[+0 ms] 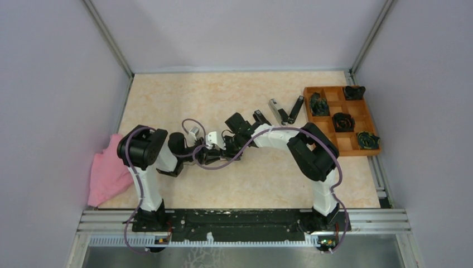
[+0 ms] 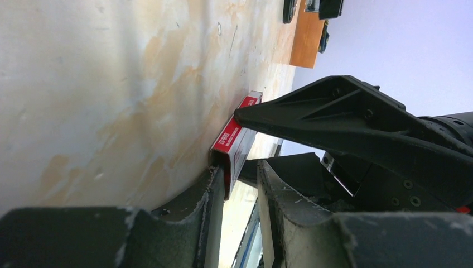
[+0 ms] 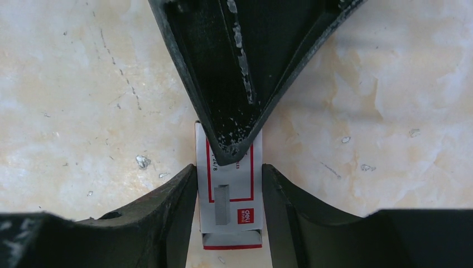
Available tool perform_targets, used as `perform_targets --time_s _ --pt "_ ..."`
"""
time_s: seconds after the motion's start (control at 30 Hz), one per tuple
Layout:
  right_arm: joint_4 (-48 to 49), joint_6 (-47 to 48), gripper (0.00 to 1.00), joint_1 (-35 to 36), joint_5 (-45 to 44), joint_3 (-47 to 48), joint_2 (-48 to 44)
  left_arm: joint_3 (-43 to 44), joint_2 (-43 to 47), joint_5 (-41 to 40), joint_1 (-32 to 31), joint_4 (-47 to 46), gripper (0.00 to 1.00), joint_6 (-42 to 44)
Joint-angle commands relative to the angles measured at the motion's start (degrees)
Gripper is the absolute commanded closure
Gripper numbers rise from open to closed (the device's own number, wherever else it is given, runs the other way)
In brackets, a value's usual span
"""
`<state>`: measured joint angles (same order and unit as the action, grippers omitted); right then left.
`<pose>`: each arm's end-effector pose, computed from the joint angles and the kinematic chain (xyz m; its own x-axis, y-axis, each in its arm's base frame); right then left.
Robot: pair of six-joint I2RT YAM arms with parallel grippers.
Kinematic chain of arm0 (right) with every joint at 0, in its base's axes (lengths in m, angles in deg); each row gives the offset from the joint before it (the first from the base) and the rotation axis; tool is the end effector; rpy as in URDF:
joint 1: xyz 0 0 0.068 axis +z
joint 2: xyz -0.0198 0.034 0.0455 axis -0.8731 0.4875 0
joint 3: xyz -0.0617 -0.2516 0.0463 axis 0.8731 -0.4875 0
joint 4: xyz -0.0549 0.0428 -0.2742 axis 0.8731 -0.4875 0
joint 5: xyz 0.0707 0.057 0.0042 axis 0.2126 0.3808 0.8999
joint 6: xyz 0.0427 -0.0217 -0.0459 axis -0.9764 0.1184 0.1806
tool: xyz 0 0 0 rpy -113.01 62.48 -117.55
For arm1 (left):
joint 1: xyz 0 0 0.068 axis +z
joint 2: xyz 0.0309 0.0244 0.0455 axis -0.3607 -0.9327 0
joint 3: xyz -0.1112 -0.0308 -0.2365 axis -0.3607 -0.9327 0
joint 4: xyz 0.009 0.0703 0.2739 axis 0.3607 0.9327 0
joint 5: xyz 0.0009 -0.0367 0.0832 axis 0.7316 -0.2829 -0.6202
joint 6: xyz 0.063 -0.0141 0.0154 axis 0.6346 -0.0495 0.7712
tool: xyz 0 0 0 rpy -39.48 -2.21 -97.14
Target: Load the staples into the stapler
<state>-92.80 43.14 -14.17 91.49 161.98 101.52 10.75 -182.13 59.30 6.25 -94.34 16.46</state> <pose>0.2737 0.3233 0.1200 0.1611 -0.7549 -0.6357 -0.9869 -0.1187 -0.1091 0.2578 -0.1095 0.0316 -0.9240 -0.3672 -0.1064 -0.0100 0.3016 -0.9534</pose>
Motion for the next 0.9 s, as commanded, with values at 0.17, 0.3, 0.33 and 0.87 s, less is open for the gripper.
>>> perform_targets --time_s 0.17,0.3,0.33,0.87 --pt "0.75 -0.28 0.54 2.38 2.69 0.69 1.11 1.02 -1.29 0.36 -1.29 -4.54 0.64 -1.61" --pt "1.19 -0.48 0.54 2.61 3.46 0.94 1.09 0.95 -2.07 0.34 -1.47 -5.71 0.63 -2.39" --pt "1.25 -0.54 0.54 2.65 3.63 0.96 1.09 1.01 -2.33 0.35 -1.54 -6.07 0.63 -2.57" --pt "2.60 -2.69 0.54 1.20 1.22 -1.12 -0.38 -1.14 1.97 -0.54 0.02 0.16 0.57 0.53"
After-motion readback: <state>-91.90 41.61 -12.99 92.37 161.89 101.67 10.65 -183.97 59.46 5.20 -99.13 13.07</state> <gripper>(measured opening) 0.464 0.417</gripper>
